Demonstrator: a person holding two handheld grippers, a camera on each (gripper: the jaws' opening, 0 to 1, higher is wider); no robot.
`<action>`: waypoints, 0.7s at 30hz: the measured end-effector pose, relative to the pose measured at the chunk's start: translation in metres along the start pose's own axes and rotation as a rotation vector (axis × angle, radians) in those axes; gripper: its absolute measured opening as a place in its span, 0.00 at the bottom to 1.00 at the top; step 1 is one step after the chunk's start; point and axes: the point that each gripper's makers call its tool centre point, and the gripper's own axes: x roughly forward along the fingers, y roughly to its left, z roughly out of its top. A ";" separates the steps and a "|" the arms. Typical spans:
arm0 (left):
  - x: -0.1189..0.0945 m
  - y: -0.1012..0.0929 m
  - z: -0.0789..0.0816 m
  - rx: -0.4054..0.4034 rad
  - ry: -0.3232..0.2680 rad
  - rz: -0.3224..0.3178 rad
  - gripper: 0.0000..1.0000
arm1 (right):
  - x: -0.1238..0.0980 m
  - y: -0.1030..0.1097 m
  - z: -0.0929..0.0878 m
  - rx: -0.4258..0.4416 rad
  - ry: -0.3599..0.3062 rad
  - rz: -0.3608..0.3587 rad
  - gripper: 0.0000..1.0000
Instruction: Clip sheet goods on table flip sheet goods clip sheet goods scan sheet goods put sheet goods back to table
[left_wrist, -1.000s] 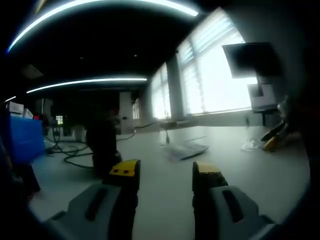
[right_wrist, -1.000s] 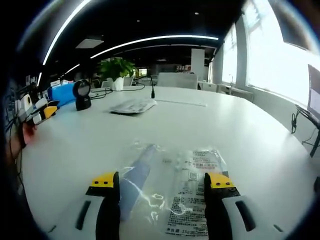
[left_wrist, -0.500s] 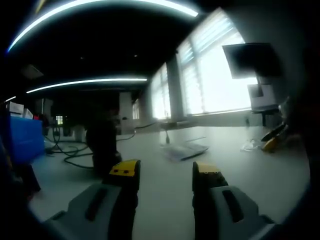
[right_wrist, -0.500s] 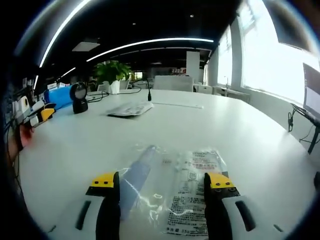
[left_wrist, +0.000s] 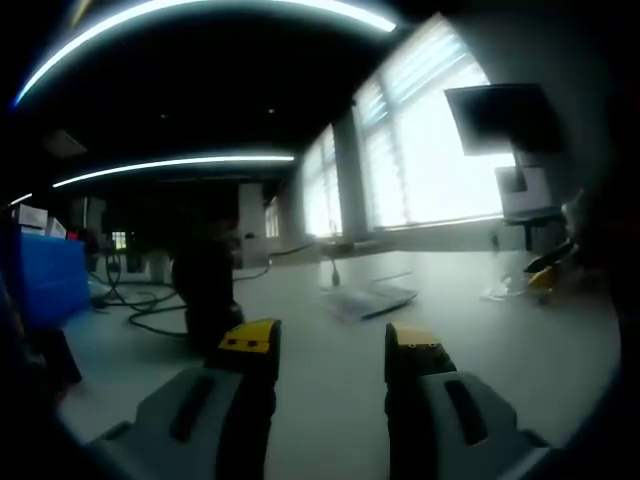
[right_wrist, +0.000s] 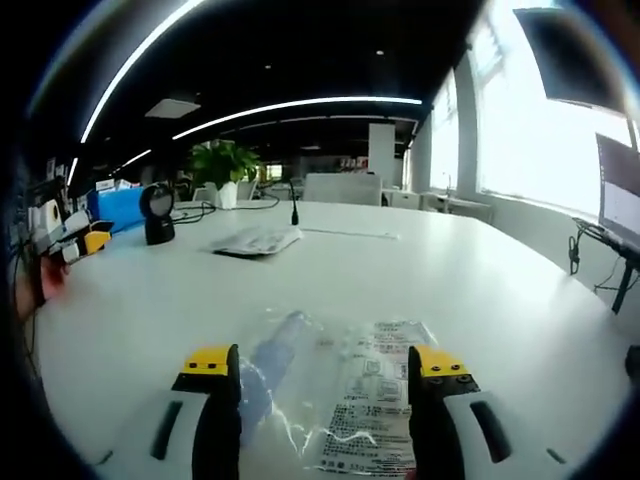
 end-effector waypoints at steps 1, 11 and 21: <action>0.000 0.000 0.000 0.001 0.001 0.000 0.34 | -0.001 -0.002 0.002 0.003 -0.009 -0.003 0.62; 0.000 0.000 -0.001 0.004 0.004 0.003 0.34 | -0.003 -0.015 0.016 0.015 -0.040 -0.003 0.59; 0.000 0.000 0.000 0.003 0.002 0.002 0.34 | -0.002 -0.030 0.025 -0.057 -0.029 -0.014 0.56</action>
